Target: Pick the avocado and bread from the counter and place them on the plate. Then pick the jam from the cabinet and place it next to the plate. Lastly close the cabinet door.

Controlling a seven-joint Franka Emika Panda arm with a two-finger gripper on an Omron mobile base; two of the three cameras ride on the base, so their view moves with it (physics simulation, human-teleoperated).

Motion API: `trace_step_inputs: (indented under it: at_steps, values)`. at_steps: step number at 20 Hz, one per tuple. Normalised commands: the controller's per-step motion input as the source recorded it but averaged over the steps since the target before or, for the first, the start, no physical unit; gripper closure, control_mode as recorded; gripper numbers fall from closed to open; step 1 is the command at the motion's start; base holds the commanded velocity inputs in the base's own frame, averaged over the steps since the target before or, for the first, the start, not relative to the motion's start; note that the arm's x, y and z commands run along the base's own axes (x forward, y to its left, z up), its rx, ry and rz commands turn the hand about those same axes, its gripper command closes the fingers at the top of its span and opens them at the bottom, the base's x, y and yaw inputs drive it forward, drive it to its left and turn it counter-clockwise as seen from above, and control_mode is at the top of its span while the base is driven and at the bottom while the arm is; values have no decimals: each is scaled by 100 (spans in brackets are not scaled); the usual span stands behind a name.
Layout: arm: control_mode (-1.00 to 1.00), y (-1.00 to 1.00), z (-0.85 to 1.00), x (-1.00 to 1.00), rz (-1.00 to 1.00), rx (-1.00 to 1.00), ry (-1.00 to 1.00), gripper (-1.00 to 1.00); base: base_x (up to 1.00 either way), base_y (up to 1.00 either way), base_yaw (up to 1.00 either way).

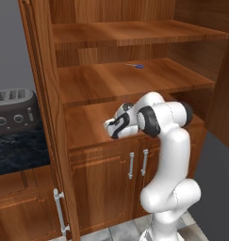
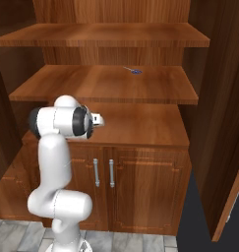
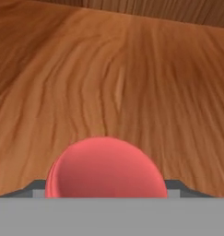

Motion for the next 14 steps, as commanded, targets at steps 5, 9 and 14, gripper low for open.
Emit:
trace_step_inputs:
  at_steps: [5, 9, 14]
  values:
    - [-100, -42, -5, -100, -5, 15, -6, 100, 0, 0, 0]
    - [-100, -32, 36, -100, -4, 12, -24, 100, 0, 0, 0]
    - [-100, -39, 90, -100, -5, 8, -33, 100, 0, 0, 0]
